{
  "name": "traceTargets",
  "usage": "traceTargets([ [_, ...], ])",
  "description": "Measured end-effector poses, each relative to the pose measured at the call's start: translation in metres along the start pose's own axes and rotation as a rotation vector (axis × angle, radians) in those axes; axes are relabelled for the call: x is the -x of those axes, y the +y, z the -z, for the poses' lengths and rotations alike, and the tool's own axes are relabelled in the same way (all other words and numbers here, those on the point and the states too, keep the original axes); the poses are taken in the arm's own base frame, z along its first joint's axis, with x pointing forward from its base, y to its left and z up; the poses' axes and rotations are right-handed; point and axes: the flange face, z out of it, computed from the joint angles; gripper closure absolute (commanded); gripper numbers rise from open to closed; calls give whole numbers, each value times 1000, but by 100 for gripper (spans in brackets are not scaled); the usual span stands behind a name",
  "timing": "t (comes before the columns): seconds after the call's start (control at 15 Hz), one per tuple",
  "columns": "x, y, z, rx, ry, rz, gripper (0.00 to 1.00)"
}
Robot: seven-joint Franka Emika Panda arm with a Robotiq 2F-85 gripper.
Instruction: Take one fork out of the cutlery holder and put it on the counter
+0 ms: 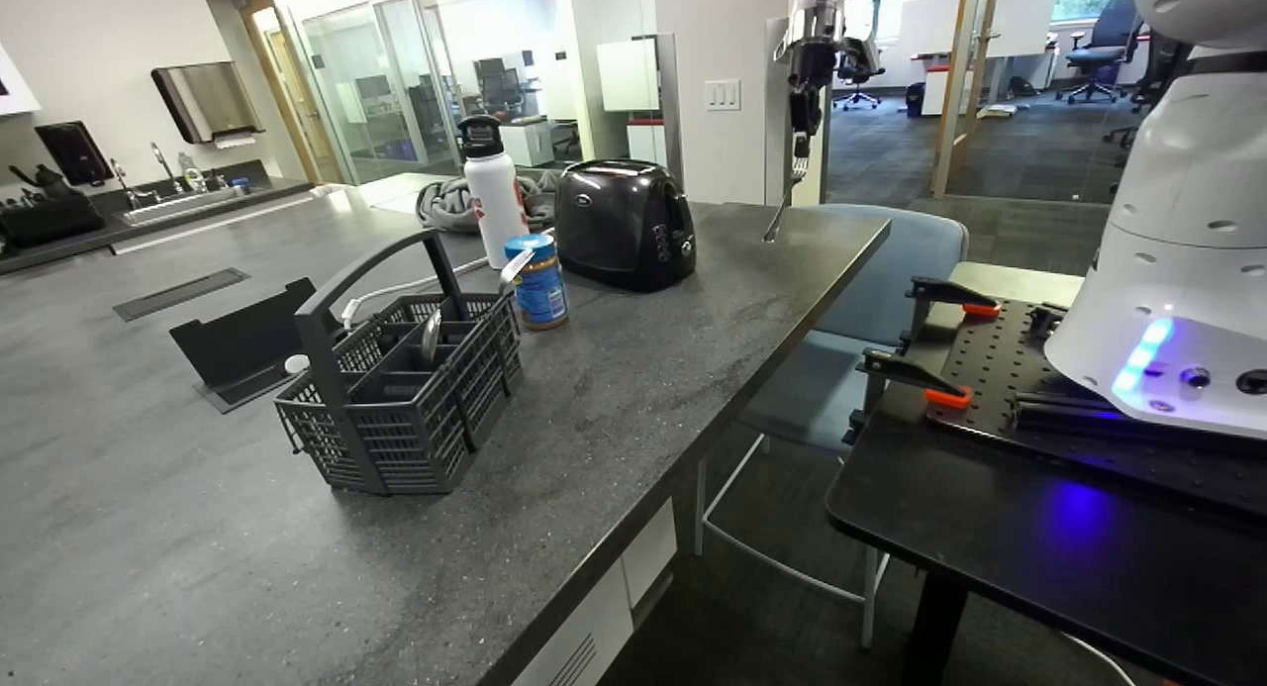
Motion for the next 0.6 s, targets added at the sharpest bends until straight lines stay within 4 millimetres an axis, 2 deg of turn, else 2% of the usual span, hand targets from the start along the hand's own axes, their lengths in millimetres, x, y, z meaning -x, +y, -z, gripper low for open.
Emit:
traceTargets([
  [0.27,-17,23,-19,-35,-24,8,99],
  [0.6,-30,46,-46,-104,-62,12,99],
])
